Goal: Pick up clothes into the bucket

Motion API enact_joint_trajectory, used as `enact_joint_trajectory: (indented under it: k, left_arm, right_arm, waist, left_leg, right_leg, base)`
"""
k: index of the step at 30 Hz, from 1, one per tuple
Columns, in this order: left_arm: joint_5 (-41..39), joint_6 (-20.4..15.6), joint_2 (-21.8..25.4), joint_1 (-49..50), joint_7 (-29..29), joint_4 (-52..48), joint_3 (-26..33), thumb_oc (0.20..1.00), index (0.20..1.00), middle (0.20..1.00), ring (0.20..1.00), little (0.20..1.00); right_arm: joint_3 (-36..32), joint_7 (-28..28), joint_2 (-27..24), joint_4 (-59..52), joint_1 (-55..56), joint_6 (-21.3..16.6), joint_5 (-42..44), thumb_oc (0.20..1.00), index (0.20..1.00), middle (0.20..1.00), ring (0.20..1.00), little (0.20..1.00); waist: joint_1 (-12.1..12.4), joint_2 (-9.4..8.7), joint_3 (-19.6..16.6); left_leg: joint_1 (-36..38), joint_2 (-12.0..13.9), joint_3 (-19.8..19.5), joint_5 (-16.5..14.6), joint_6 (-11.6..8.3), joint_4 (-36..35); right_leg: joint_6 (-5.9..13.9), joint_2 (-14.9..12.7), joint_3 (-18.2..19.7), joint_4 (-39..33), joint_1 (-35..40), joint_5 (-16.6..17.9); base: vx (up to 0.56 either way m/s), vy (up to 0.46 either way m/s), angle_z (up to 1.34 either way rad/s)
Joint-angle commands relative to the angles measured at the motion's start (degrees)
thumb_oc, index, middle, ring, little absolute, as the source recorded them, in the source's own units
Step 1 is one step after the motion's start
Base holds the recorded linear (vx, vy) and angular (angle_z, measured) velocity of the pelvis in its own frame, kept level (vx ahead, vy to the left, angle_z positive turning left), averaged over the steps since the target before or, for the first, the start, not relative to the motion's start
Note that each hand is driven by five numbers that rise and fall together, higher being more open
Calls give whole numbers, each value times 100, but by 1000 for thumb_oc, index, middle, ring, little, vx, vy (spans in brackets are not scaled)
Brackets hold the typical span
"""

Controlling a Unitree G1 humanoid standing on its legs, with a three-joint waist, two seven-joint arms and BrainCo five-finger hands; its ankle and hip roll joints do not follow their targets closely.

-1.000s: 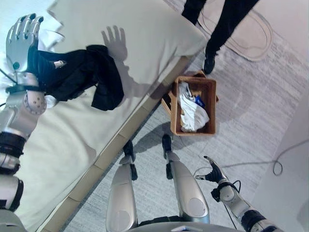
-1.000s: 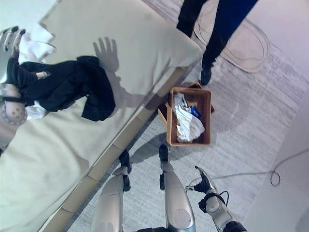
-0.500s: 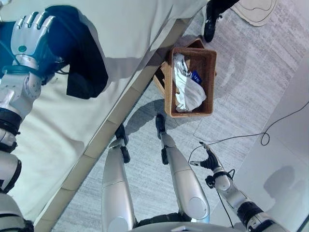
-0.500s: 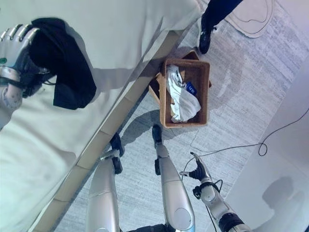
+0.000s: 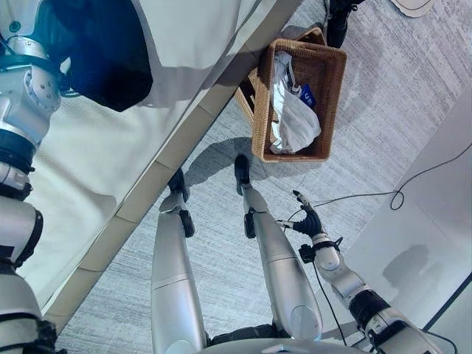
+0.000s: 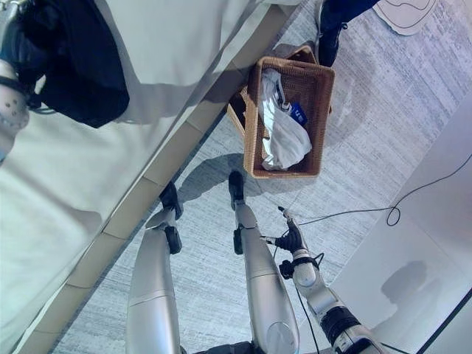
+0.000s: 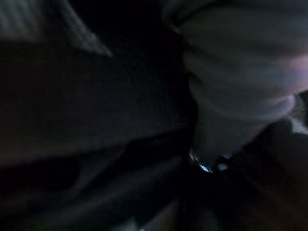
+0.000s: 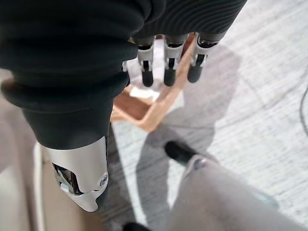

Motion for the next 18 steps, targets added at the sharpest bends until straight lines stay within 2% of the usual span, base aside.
enact_joint_trajectory:
  k: [1,7,8,11,12,13,14,18]
  left_arm:
    - [-3,2,326,692,-237,-94,212,200,200,200,200,200]
    - [168,-91,752,1467,-80,-1230,811,200,200,200,200,200]
    - [-11,-220,818,1970,-22,-1700,1317,200,200,200,200,200]
    - [-145,-305,814,2513,7,-1988,1894,200,200,200,200,200]
    - [-283,-358,742,2637,19,-2006,2115,200,200,200,200,200]
    - [-319,-417,728,2811,59,-2217,2294,200,200,200,200,200]
    - [-414,-467,717,2971,41,-2379,2488,200,200,200,200,200]
    - [-655,-587,601,3090,29,-2540,2787,200,200,200,200,200]
  right_arm:
    - [73,26,-228,-452,210,-229,52,1000,1000,1000,1000,1000]
    - [2,52,-344,-515,329,-215,-134,1000,1000,1000,1000,1000]
    - [-132,76,-370,-534,389,-186,-208,1000,1000,1000,1000,1000]
    - [-199,106,-455,-585,460,-172,-259,1000,1000,1000,1000,1000]
    - [-282,143,-519,-582,481,-144,-280,1000,1000,1000,1000,1000]
    - [-370,152,-526,-643,514,-144,-285,1000,1000,1000,1000,1000]
    - [-420,186,-565,-708,531,-146,-281,1000,1000,1000,1000,1000]
    - [-534,296,-652,-821,616,-125,-271,1000,1000,1000,1000,1000]
  waist:
    - [-28,-53,-34]
    - [117,-18,-34]
    - [250,35,-34]
    - [271,73,-34]
    - [328,142,-34]
    - [328,113,-34]
    - [371,161,-34]
    - [417,226,-34]
  left_leg:
    - [99,-229,-10,-1334,127,1425]
    - [556,-235,19,-1190,76,1071]
    - [841,-273,17,-1102,51,877]
    - [1114,-327,16,-1016,36,673]
    - [1490,-378,3,-928,24,438]
    - [1547,-454,49,-658,36,300]
    - [1790,-478,31,-599,21,147]
    - [2464,-555,5,-462,-13,-269]
  right_leg:
    - [345,11,384,-1364,461,752]
    - [339,-6,295,-1323,780,707]
    - [323,-40,236,-1286,990,652]
    - [298,-92,198,-1252,1213,597]
    - [275,-133,154,-1172,1469,491]
    - [237,-237,114,-1116,1484,568]
    - [229,-248,84,-1057,1650,498]
    - [194,-292,14,-961,2145,332]
  base:
    - [-32,-27,1]
    - [-32,-47,0]
    - [-19,-55,1]
    - [-12,-58,3]
    - [-83,-70,16]
    - [-67,-96,17]
    - [-51,-83,17]
    - [44,-38,21]
